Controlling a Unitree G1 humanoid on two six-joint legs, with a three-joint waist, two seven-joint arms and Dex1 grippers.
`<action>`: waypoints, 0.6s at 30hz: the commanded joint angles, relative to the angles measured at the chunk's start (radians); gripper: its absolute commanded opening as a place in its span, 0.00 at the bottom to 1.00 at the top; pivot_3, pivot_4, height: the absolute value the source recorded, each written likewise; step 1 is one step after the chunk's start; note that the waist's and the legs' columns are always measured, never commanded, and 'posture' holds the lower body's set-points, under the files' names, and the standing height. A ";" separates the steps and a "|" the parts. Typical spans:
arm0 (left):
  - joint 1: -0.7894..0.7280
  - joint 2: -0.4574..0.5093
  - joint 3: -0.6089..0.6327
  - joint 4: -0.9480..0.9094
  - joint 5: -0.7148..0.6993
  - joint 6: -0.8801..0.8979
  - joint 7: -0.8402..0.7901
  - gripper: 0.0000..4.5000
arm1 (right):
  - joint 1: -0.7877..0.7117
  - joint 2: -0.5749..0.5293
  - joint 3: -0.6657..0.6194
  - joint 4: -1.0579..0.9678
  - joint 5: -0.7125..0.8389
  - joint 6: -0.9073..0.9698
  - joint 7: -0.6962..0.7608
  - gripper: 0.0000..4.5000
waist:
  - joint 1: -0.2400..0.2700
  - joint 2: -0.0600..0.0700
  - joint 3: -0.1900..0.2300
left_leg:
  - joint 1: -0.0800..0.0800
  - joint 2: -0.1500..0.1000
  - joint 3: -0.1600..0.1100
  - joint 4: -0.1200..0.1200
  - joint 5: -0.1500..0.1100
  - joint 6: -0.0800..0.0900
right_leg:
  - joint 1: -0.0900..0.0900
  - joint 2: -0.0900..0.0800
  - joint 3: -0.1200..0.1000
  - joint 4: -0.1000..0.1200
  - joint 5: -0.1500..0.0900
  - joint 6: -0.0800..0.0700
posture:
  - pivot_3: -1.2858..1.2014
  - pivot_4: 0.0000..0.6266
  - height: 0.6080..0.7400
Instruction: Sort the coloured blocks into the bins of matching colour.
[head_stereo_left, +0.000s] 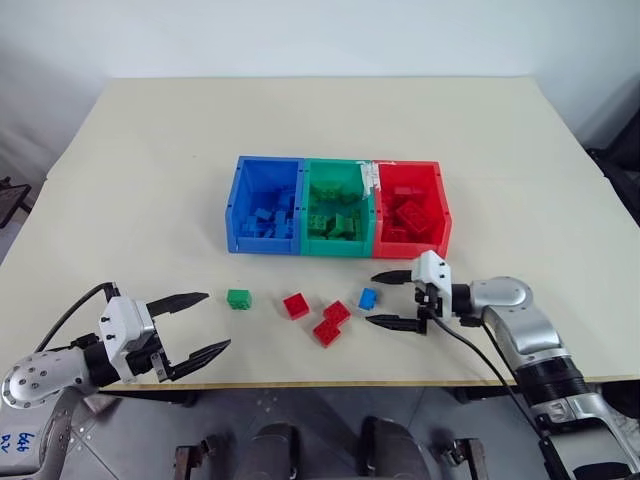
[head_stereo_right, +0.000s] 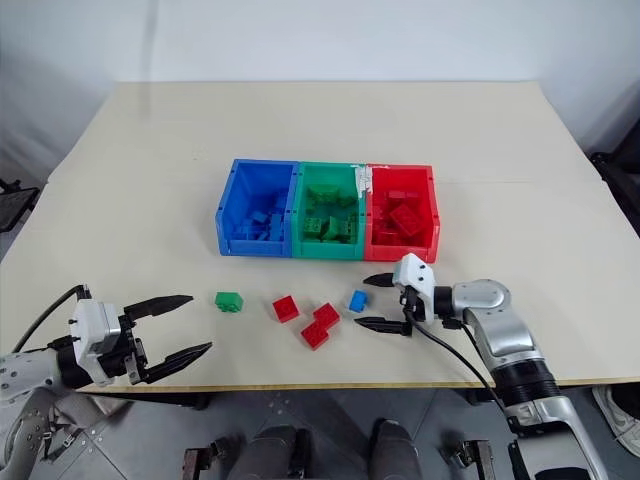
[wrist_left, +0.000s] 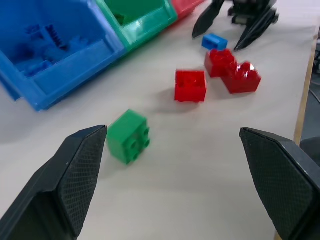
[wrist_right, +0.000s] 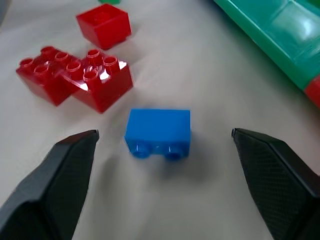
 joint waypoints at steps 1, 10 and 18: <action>0.015 -0.009 0.007 -0.047 -0.015 -0.003 0.016 1.00 | 0.019 0.011 0.021 -0.018 -0.015 -0.015 -0.002 0.72 | -0.001 0.000 0.000 | 0.000 0.000 0.000 0.000 0.000 0.000 | 0.000 0.001 0.000 0.000 0.000 0.000 | 0.52 0.24 1.00; 0.028 -0.019 0.003 -0.077 -0.078 0.067 0.024 1.00 | 0.015 0.005 -0.009 -0.181 0.067 0.089 -0.012 0.32 | -0.001 0.000 0.000 | 0.000 0.002 0.001 0.000 -0.001 -0.001 | -0.001 0.002 0.001 0.000 0.000 -0.001 | 0.52 0.24 1.00; 0.061 -0.109 0.098 -0.077 -0.099 0.057 0.153 1.00 | -0.306 0.256 0.045 -0.198 0.083 0.330 -0.249 0.32 | -0.022 0.000 0.000 | 0.000 0.005 0.001 0.000 -0.002 -0.004 | -0.005 0.004 0.002 0.004 -0.001 -0.004 | 0.52 0.24 1.00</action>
